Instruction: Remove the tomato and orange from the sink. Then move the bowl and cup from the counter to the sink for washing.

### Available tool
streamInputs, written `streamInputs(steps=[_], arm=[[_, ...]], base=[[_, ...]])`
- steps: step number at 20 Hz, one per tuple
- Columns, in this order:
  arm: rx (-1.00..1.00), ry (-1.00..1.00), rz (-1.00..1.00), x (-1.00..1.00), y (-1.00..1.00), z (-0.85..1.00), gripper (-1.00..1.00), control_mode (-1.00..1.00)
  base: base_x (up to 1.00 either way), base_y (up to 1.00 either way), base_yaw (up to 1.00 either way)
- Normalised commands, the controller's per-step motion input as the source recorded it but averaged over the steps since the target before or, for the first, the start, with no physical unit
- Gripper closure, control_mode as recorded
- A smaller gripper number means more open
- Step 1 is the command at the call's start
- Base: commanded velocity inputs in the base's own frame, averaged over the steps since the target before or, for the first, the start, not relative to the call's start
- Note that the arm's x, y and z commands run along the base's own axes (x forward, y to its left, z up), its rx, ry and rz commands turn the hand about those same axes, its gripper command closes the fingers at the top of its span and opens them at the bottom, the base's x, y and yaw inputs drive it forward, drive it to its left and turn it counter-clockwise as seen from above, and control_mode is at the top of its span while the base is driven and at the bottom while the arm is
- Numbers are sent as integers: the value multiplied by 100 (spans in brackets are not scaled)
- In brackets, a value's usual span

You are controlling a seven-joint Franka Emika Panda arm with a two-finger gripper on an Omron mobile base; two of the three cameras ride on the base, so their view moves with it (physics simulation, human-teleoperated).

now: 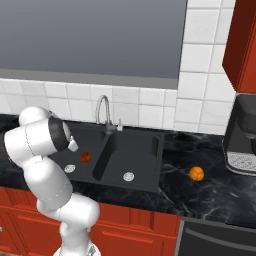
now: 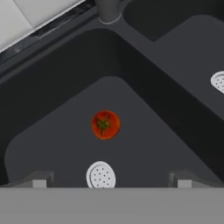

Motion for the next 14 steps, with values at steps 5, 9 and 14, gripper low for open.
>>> streamInputs(steps=[5, 9, 14], arm=[[0, 0, -1, 6, 0, -15, -100, -100], [0, 0, -1, 8, 0, -12, -100, -100], [0, 0, 0, 9, -2, -11, -100, -100]], base=[[0, 0, 0], [0, 0, 0], [0, 0, 0]])
